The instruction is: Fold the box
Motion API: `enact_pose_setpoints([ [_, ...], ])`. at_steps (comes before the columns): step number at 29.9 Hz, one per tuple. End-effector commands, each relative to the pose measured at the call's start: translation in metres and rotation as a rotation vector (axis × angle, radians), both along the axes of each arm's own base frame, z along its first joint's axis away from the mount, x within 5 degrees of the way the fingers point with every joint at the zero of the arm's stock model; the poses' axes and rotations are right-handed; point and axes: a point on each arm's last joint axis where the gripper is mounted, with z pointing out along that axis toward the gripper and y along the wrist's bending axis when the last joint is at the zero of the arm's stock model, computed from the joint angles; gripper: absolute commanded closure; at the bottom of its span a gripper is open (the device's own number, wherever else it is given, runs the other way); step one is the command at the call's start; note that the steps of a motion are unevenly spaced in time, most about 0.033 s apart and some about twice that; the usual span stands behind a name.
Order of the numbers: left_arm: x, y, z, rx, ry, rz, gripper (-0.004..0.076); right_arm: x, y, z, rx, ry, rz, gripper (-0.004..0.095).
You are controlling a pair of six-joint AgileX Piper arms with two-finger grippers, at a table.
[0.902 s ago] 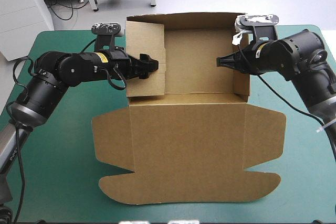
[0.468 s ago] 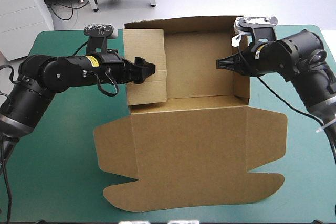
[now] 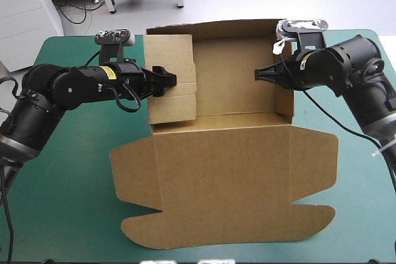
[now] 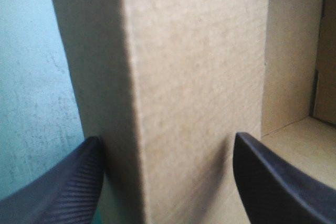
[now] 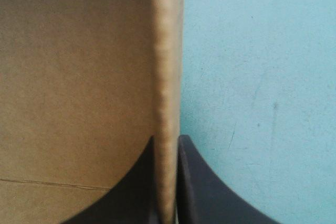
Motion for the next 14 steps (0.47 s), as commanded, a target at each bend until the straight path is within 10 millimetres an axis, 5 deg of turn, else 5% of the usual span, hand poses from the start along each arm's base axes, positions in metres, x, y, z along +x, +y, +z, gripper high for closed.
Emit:
enact_pose_setpoints([
  [1,-0.009,0.004,0.019,-0.071,-0.054,0.045,0.0253,-0.006,-0.002,0.024,0.072,-0.143,-0.008,0.0912],
  [7,-0.006,0.002,0.003,-0.032,-0.024,0.109,0.0253,-0.004,-0.002,0.027,0.082,-0.176,-0.012,0.0912],
  [14,-0.010,-0.012,0.010,0.000,-0.152,0.108,0.0255,-0.003,-0.003,0.027,0.064,-0.186,-0.017,0.0912],
])
